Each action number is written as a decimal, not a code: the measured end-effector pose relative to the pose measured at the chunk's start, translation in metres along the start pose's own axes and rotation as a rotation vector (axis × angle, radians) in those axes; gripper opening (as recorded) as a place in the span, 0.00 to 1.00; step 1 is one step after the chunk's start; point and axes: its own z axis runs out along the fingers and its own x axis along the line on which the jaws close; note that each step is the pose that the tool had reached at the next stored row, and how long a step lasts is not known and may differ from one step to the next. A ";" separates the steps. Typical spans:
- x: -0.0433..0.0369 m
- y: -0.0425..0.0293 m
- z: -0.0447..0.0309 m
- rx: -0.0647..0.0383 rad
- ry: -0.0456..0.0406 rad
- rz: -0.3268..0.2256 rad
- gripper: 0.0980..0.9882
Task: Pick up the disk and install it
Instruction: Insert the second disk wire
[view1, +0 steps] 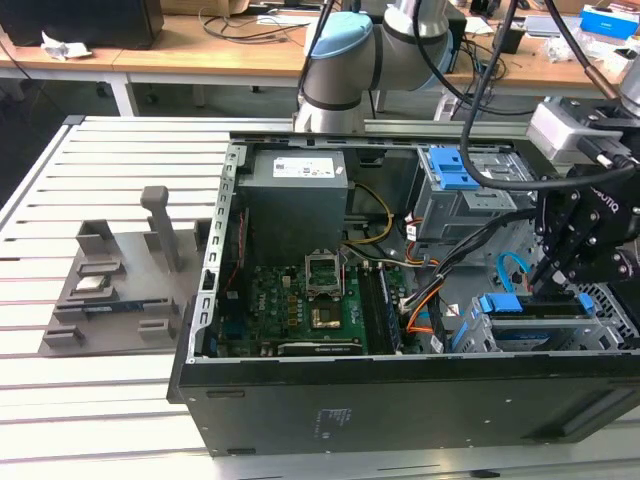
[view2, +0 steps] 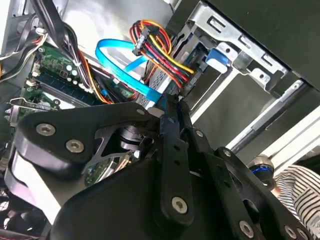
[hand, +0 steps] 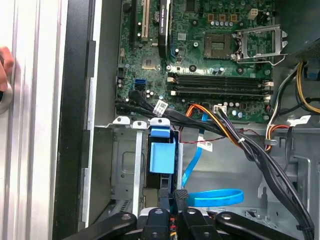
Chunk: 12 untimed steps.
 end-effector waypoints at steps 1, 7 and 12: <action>0.0000 -0.0021 0.0008 0.000 0.0003 0.000 0.07; 0.0003 -0.0032 0.0063 0.000 0.0005 0.000 0.07; 0.0010 -0.0034 0.0092 0.000 0.0005 0.000 0.07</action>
